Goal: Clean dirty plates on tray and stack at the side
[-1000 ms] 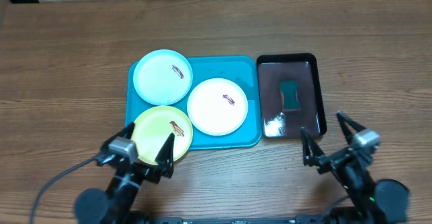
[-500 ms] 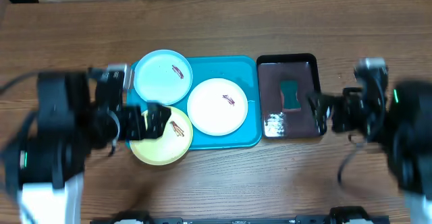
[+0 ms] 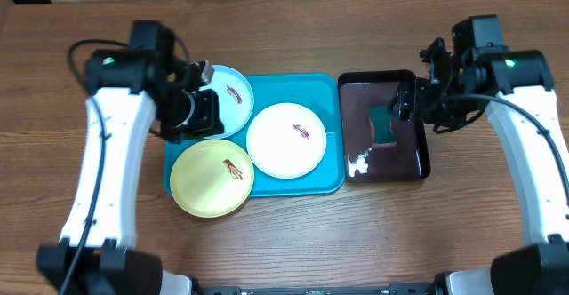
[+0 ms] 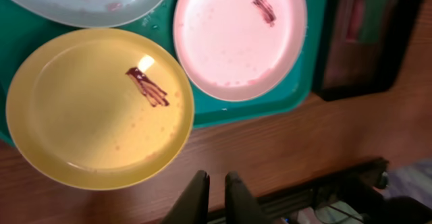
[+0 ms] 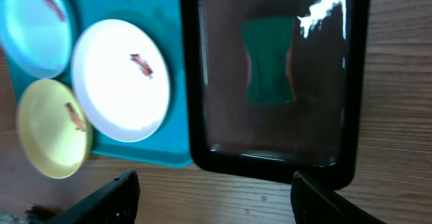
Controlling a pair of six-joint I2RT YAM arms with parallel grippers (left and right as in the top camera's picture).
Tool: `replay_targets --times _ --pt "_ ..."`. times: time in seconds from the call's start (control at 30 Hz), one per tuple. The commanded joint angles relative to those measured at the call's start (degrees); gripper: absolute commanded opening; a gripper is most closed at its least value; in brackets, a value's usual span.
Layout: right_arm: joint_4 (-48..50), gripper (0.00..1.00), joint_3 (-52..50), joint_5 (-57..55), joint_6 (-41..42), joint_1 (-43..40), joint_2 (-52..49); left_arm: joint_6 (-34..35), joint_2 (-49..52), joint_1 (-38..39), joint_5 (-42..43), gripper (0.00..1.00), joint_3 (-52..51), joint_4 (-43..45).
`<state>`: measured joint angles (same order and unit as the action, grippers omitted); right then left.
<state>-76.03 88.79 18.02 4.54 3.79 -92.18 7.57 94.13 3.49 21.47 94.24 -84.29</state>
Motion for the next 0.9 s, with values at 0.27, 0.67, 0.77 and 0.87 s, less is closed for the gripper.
replay_targets --times 0.27,0.67,0.77,0.87 --pt "3.39 0.69 1.2 -10.14 2.58 4.0 -11.8 6.84 13.84 7.74 -6.67 0.36 -3.82 6.16" --pt "8.76 0.66 1.14 -22.03 7.76 10.6 -20.48 6.8 15.54 8.22 -6.67 0.36 -3.82 6.97" --pt "9.38 0.58 1.14 -22.03 7.76 10.67 -22.93 6.8 15.54 8.22 -6.67 0.36 -3.82 6.99" --pt "10.08 0.57 0.5 -22.01 7.76 10.67 -24.79 6.8 15.54 8.22 -6.69 0.35 -3.82 6.99"
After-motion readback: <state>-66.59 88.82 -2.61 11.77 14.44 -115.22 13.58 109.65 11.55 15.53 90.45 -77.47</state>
